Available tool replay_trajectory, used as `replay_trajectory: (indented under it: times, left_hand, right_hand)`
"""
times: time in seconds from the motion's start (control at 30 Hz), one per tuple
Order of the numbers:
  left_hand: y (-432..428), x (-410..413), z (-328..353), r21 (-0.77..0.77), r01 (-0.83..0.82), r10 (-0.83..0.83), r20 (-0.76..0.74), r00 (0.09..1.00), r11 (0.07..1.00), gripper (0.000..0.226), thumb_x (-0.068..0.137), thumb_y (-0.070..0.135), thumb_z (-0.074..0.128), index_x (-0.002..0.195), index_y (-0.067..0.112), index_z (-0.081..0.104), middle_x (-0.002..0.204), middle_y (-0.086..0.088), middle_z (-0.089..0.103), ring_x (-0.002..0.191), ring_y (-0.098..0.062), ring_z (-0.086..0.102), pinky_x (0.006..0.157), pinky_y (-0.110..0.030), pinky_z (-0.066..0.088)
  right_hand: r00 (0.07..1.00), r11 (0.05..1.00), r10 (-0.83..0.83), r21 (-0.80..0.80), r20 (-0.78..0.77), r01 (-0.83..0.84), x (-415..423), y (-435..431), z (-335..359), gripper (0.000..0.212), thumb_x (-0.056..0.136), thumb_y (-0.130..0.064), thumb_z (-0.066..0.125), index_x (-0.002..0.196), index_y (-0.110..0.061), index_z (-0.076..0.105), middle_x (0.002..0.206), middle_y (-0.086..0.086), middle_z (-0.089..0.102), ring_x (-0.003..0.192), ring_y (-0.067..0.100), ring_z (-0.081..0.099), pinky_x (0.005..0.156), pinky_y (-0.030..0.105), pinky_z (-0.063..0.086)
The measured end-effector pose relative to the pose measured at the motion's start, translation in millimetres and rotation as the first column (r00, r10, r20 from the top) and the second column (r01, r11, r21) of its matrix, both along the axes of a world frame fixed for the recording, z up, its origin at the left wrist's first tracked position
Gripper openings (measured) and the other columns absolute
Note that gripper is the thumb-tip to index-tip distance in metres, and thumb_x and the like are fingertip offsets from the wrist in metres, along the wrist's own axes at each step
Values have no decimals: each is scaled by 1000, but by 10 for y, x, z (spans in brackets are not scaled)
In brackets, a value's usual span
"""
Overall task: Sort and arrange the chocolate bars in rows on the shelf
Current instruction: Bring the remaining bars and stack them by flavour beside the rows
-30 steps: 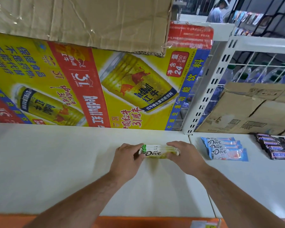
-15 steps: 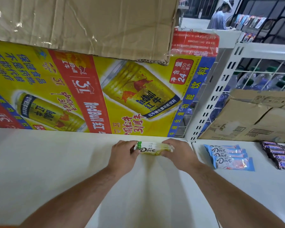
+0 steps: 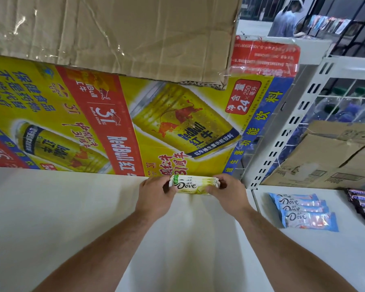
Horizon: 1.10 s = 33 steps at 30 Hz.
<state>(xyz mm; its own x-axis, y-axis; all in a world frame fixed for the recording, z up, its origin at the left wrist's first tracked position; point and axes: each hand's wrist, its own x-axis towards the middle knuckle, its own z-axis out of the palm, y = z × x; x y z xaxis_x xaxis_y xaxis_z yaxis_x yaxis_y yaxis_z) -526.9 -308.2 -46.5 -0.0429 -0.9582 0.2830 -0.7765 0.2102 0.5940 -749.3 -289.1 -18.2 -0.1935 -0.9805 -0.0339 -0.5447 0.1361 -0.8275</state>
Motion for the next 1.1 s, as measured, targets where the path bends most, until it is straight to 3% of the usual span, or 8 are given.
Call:
replay_trajectory:
  times: [0.17, 0.3, 0.63, 0.73, 0.83, 0.93, 1.0, 1.1]
  left_hand:
    - [-13, 5, -34, -17, -33, 33, 22, 999, 999, 13, 82, 35, 66, 86, 23, 65, 78, 8, 61, 78, -19, 52, 70, -34, 46]
    - [-18, 16, -66, -4, -34, 34, 66, 997, 999, 21, 84, 41, 58, 80, 21, 65, 76, 6, 55, 79, -20, 50, 71, -35, 45]
    - [-16, 18, -60, 1, -32, 32, 77, 997, 999, 17, 85, 37, 64, 78, 21, 64, 75, 8, 50, 80, -20, 51, 72, -35, 45]
    - [-7, 4, -31, 18, -40, 40, 36, 999, 999, 15, 84, 38, 63, 87, 23, 66, 80, 9, 58, 84, -18, 52, 76, -36, 48]
    - [8, 0, -45, 70, -46, 54, -108, 993, 996, 28, 78, 38, 67, 102, 24, 64, 90, 9, 65, 88, -16, 57, 81, -37, 51]
    - [38, 11, -58, 23, -75, 78, -233, 969, 997, 44, 74, 34, 73, 113, 23, 58, 103, 6, 64, 97, -16, 58, 85, -38, 51]
    - [98, -14, -50, -156, -55, 39, -101, 994, 986, 43, 74, 31, 71, 113, 19, 57, 106, 2, 62, 99, -21, 55, 84, -38, 48]
    - [249, -195, -87, -340, 163, -110, 169, 979, 926, 38, 73, 38, 59, 105, 20, 64, 103, 4, 59, 98, -22, 52, 81, -38, 45]
  right_hand:
    - [998, 997, -66, -31, 4, 66, 74, 23, -63, 21, 77, -26, 77, 91, -30, 61, 79, -15, 65, 73, -2, 58, 53, 8, 39]
    - [997, 997, -74, -38, 3, 74, 83, 27, -76, 19, 78, -26, 76, 89, -29, 61, 79, -14, 65, 73, -1, 58, 52, 11, 38]
    - [996, 995, -85, -47, 11, 86, 96, 50, -59, 22, 77, -27, 78, 90, -30, 60, 80, -17, 64, 74, -4, 58, 54, 8, 40]
    - [992, 993, -111, -29, 64, 113, 88, 80, -43, 31, 74, -28, 81, 98, -28, 62, 86, -17, 66, 80, -2, 62, 65, 12, 47]
    - [979, 987, -159, 2, 129, 160, 80, 173, -27, 42, 73, -23, 82, 109, -23, 59, 94, -13, 66, 84, 0, 63, 69, 16, 48]
    - [978, 977, -210, 30, 13, 209, 32, 378, -5, 53, 75, -27, 79, 122, -21, 55, 111, -5, 59, 99, 7, 56, 75, 20, 42]
    - [980, 984, -174, 26, -94, 178, -35, 561, 10, 47, 79, -28, 73, 122, -23, 56, 113, -9, 54, 101, 4, 53, 79, 20, 41]
    - [951, 996, -7, 80, -310, 34, -191, 803, 4, 36, 79, -29, 67, 114, -26, 62, 106, -14, 53, 101, 5, 55, 82, 21, 42]
